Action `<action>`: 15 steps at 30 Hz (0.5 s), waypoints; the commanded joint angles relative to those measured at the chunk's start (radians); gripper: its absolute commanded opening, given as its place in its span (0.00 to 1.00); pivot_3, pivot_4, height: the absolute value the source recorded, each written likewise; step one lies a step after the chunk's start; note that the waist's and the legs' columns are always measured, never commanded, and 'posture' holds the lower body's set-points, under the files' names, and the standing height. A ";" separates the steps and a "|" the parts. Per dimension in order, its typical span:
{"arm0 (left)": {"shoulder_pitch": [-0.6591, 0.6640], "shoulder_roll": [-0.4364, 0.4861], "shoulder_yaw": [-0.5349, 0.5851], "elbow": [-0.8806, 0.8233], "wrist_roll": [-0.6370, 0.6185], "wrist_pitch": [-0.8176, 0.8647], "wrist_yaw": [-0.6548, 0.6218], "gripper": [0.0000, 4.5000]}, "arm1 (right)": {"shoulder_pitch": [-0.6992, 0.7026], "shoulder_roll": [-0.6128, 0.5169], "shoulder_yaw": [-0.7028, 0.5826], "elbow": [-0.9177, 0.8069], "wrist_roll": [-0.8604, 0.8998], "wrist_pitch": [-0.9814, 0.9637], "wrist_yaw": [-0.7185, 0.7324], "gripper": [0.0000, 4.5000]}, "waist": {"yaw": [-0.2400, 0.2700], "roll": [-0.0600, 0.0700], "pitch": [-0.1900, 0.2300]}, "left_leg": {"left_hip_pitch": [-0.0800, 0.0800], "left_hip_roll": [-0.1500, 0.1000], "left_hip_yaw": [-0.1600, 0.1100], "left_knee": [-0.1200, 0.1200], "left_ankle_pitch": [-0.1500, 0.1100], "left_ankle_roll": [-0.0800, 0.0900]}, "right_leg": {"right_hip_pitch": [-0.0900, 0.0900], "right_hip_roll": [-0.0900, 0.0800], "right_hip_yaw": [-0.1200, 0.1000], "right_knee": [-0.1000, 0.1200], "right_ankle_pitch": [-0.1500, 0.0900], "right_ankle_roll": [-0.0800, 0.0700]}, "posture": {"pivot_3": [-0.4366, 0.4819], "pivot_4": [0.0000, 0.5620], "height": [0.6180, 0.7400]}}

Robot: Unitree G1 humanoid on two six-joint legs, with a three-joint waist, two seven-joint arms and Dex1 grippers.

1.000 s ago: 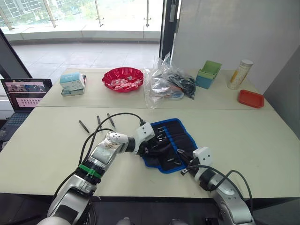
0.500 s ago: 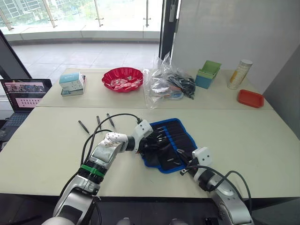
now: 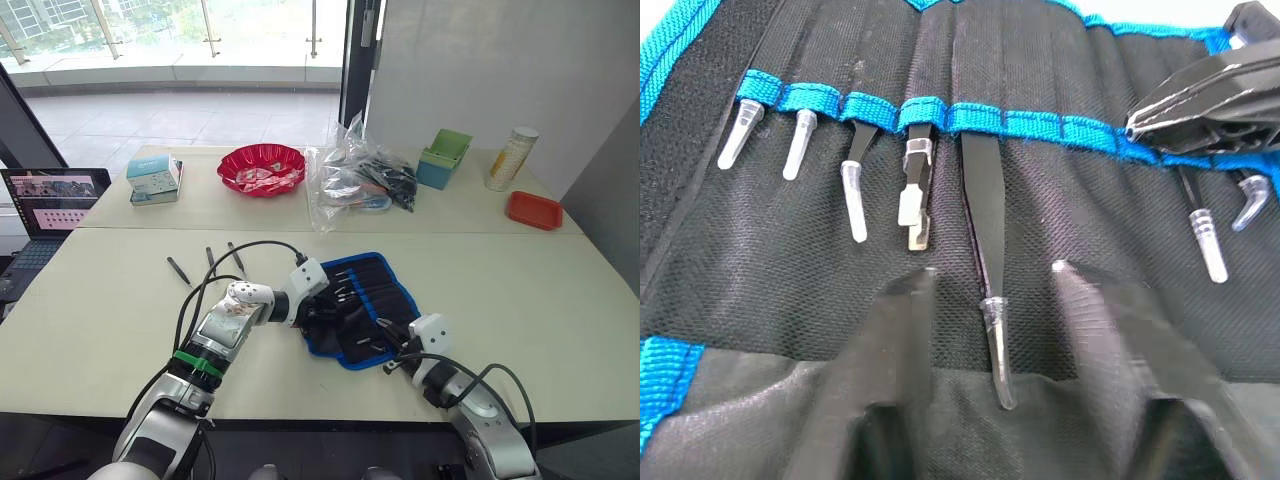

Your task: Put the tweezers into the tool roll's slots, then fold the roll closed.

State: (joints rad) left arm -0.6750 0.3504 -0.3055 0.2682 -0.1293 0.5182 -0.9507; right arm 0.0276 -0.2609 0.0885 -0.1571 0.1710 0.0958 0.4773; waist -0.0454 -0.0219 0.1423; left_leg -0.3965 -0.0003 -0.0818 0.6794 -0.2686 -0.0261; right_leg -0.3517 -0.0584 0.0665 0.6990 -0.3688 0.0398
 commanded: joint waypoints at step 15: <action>-0.089 -0.110 -0.029 0.101 0.052 -0.073 0.018 0.00 | 0.012 -0.020 0.055 0.039 -0.054 0.068 0.004 0.00 | 0.009 -0.001 -0.001 | 0.000 -0.001 0.000 0.001 0.000 0.000 | 0.001 -0.001 0.000 -0.001 0.000 0.000 | 0.48 0.27 1.00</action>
State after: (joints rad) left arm -0.7381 0.2622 -0.3248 0.3717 -0.0792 0.4738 -0.9403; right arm 0.0188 -0.2775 0.1100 -0.1575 0.1383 0.1175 0.4769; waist -0.0365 -0.0226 0.1418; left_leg -0.3965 -0.0013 -0.0813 0.6806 -0.2683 -0.0262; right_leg -0.3504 -0.0591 0.0664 0.6982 -0.3687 0.0399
